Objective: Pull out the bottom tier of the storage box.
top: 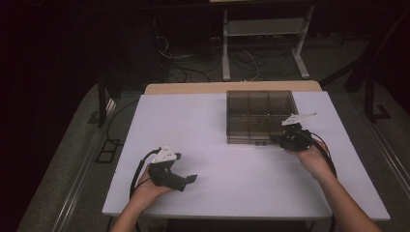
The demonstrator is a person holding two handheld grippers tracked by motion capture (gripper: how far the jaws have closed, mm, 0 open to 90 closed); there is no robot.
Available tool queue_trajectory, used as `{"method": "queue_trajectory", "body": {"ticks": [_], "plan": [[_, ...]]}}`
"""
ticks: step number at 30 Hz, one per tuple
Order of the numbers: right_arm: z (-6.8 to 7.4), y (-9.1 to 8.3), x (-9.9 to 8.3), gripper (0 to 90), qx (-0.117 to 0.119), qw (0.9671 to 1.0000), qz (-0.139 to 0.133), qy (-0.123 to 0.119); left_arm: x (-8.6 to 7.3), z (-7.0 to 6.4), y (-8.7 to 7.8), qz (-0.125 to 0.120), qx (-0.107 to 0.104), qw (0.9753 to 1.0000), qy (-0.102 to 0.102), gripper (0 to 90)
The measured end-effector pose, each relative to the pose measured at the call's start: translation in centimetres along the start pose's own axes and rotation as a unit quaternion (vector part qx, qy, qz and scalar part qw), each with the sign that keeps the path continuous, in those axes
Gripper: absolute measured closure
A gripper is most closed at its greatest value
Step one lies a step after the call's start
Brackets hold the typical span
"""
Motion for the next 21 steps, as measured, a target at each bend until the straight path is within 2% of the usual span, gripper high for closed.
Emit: {"method": "queue_trajectory", "body": {"ticks": [13, 21], "plan": [[-1.0, 2.1, 1.2, 89.5, 0.000, 0.9999, 0.016, -0.001, 0.0, 0.0, 0.1, 0.000, -0.001, 1.0000, -0.002, 0.0], [-1.3, 3.3, 0.9, 89.5, -0.003, 0.9996, 0.028, 0.002, -0.1, -0.1, 0.2, 0.003, -0.002, 1.0000, 0.001, 0.0]]}}
Point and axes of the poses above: each handheld gripper's, and its own axes: y roughly forward along the jaws, x roughly out of its top, z roughly to its left, the point moved 10 cm from there along y, roughly forward along the jaws, and after that the axes turned 3 degrees about y, right-handed, at the moved point
